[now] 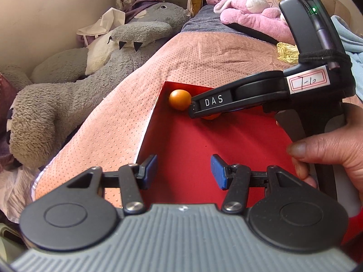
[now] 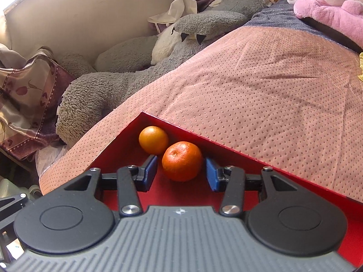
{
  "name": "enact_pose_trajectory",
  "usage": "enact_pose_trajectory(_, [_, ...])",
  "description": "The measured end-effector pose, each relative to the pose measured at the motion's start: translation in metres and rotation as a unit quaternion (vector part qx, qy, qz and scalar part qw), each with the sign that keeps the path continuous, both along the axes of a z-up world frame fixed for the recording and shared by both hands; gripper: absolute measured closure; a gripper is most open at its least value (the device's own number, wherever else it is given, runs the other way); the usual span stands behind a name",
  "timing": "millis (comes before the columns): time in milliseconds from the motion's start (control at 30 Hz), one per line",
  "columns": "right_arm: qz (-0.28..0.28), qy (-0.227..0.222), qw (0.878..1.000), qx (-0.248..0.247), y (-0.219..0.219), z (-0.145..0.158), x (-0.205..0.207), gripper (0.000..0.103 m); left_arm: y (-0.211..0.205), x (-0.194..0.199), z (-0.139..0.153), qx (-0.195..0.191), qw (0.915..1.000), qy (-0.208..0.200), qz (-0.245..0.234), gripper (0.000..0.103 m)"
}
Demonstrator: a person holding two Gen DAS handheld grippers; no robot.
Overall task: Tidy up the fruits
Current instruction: 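Close left tool on the small tangerine while right tool grasps the larger tangerine, then carry the small tangerine in left tool and larger tangerine in right tool to the plate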
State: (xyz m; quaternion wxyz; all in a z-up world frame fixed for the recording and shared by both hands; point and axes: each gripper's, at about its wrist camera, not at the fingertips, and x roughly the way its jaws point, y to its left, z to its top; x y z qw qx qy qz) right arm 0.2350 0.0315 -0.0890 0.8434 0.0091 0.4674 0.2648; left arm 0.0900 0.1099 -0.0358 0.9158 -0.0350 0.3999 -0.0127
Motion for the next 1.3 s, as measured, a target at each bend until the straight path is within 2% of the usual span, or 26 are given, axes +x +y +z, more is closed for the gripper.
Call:
enact_pose_trajectory(133, [0.002,-0.013,1.000,0.001,-0.012,0.007,-0.005,0.060,-0.001,0.009,0.001,0.002,1.0000,0.002,0.001,0.048])
enact_pose_trajectory(300, [-0.030,-0.027,0.999,0.024,-0.059,0.028,-0.028,0.059,-0.010,0.032,0.004,0.014,0.9999,-0.001,-0.001,0.048])
enact_pose_trajectory(567, [-0.057,-0.020,0.997,0.049,-0.120,0.039,-0.075,0.060,-0.011,0.077,-0.009,0.014,0.9995,0.026,0.009,0.048])
enact_pose_trajectory(900, [-0.074,-0.021,0.995,0.069,-0.152,0.041,-0.094,0.060,-0.022,0.103,-0.009,0.058,0.9981,0.012,-0.019,0.048])
enact_pose_trajectory(967, [-0.077,-0.021,0.994,0.074,-0.156,0.041,-0.095,0.060,-0.023,0.104,-0.011,0.065,0.9976,0.009,-0.021,0.051])
enact_pose_trajectory(1000, [-0.079,-0.019,0.994,0.076,-0.158,0.040,-0.097,0.060,-0.024,0.104,-0.012,0.070,0.9973,0.009,-0.019,0.056])
enact_pose_trajectory(1033, [-0.080,-0.019,0.994,0.077,-0.159,0.040,-0.097,0.060,-0.025,0.104,-0.013,0.075,0.9969,0.011,-0.020,0.069])
enact_pose_trajectory(1233, [-0.089,-0.013,0.993,0.081,-0.168,0.035,-0.103,0.060,-0.029,0.093,-0.016,0.086,0.9961,0.001,-0.019,0.069])
enact_pose_trajectory(1300, [-0.091,-0.011,0.993,0.080,-0.170,0.034,-0.105,0.060,-0.031,0.091,-0.013,0.072,0.9972,0.004,-0.018,0.069])
